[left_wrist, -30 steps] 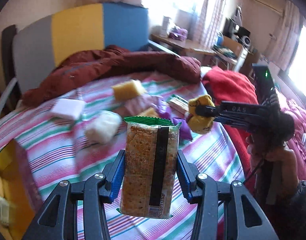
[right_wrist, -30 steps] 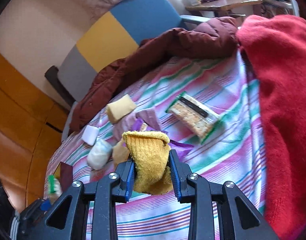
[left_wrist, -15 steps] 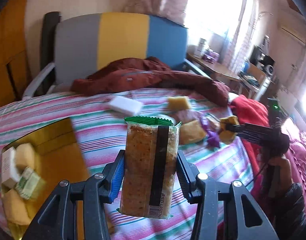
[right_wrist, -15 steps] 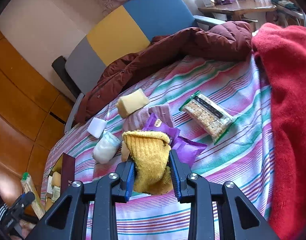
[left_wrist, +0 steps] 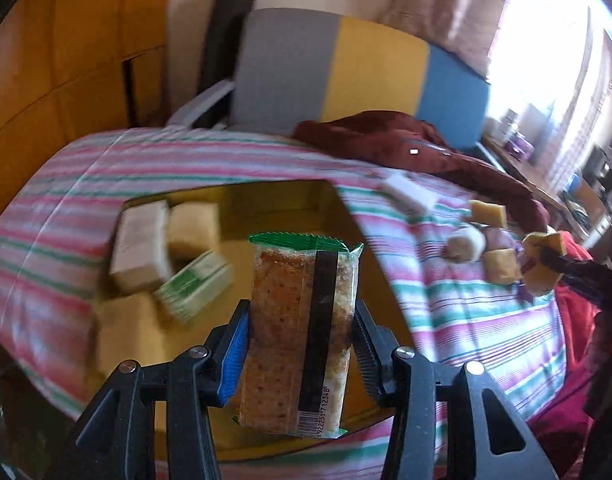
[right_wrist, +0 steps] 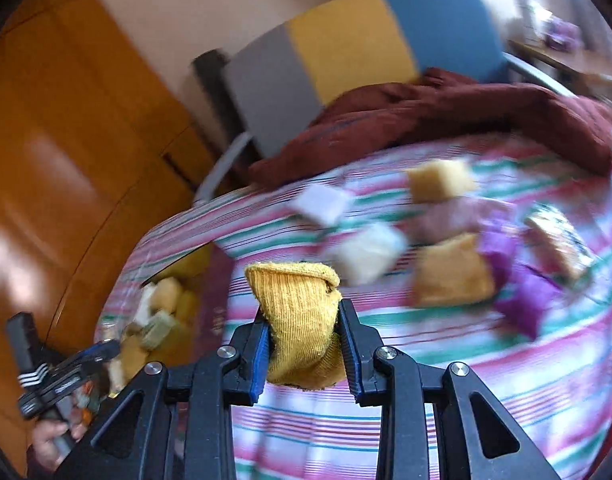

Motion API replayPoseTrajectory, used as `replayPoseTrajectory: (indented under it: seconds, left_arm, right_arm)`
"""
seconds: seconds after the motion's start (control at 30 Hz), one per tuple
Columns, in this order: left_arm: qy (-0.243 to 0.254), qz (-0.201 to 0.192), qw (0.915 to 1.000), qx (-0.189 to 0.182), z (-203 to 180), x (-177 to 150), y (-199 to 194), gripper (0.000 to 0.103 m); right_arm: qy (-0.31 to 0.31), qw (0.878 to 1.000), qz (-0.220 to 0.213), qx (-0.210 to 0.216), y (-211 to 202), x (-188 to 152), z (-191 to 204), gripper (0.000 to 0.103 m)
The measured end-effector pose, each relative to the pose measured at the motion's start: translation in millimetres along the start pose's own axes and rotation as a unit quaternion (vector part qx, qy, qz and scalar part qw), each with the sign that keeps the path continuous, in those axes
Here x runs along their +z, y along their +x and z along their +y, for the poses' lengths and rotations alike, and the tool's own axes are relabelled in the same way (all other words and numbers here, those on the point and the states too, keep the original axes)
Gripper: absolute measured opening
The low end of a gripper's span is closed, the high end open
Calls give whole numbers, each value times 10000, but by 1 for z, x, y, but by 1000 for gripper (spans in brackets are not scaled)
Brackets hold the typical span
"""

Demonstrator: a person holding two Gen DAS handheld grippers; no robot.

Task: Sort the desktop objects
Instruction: 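Carry the cracker packet and yellow sock toward the gold tray, then open left tool to drop the cracker packet while right tool drops the yellow sock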

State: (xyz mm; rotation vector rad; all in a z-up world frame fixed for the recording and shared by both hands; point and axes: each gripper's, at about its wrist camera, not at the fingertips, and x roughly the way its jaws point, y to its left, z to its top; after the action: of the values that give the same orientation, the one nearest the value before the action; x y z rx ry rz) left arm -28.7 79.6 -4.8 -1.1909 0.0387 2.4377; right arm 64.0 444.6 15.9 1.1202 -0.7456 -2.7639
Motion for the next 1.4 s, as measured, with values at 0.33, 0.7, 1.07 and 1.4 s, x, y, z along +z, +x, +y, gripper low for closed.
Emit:
replayPoseTrajectory:
  seconds: [0.33, 0.7, 1.07, 1.4]
  left_arm:
    - [-286, -9, 9980, 555, 65, -33, -22, 49]
    - [-356, -209, 9972, 621, 98, -47, -32, 49]
    - [481, -413, 9973, 361, 73, -42, -27, 49]
    - [313, -72, 9995, -32, 83, -48, -18, 55]
  right_arm:
    - [-903, 9884, 570, 1080, 53, -20, 118, 33]
    - [-1289, 9689, 1385, 1596, 116, -61, 192, 34]
    - [-1303, 9629, 1764, 1573, 152, -78, 214, 35]
    - [-1158, 9585, 2080, 1568, 168, -93, 213, 43]
